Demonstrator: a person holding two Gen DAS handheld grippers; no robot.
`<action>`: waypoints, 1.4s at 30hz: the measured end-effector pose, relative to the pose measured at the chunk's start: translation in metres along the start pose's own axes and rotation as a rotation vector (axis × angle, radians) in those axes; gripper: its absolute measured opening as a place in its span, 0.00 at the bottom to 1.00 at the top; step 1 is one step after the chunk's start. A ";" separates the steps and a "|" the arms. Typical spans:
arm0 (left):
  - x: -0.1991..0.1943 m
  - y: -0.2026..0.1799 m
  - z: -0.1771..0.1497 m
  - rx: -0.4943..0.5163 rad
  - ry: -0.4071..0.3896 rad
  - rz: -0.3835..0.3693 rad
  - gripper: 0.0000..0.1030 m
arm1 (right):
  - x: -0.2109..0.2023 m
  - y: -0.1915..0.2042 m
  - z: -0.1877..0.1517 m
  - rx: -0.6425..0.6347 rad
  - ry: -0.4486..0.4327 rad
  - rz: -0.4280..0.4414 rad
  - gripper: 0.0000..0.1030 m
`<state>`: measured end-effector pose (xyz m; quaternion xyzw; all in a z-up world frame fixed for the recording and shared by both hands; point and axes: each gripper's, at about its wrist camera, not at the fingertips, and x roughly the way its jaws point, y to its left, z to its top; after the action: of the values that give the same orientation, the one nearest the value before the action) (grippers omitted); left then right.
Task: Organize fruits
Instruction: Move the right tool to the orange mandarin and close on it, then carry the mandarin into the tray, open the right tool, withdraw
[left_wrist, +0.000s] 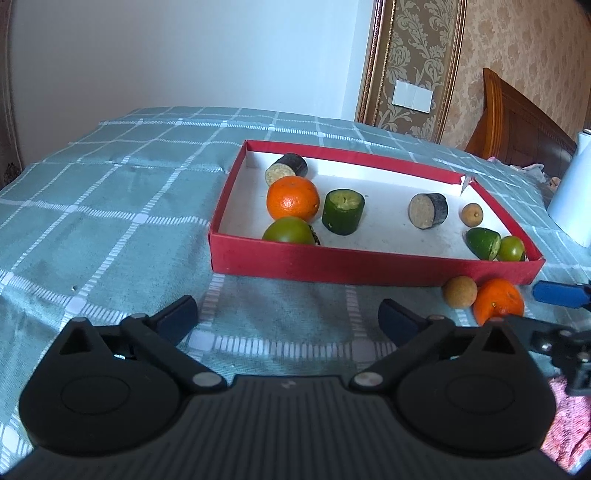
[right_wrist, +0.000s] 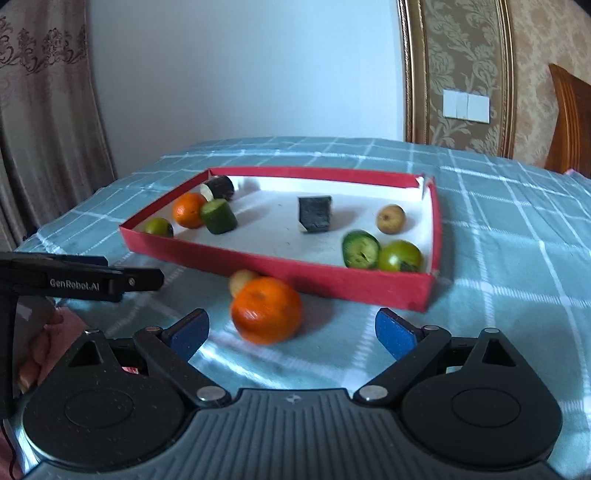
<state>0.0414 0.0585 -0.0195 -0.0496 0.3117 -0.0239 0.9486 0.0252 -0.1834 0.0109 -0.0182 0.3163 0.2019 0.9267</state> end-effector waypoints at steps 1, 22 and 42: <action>0.000 0.000 0.000 0.001 0.000 0.001 1.00 | 0.003 0.003 0.002 -0.010 0.006 0.001 0.86; 0.000 0.001 0.000 -0.002 -0.001 -0.002 1.00 | -0.004 0.001 0.002 0.018 -0.026 0.037 0.43; 0.000 0.000 0.000 0.001 0.001 0.001 1.00 | 0.053 -0.036 0.068 -0.006 -0.045 -0.139 0.43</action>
<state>0.0412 0.0585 -0.0193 -0.0488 0.3122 -0.0237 0.9485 0.1163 -0.1864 0.0302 -0.0383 0.2928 0.1382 0.9454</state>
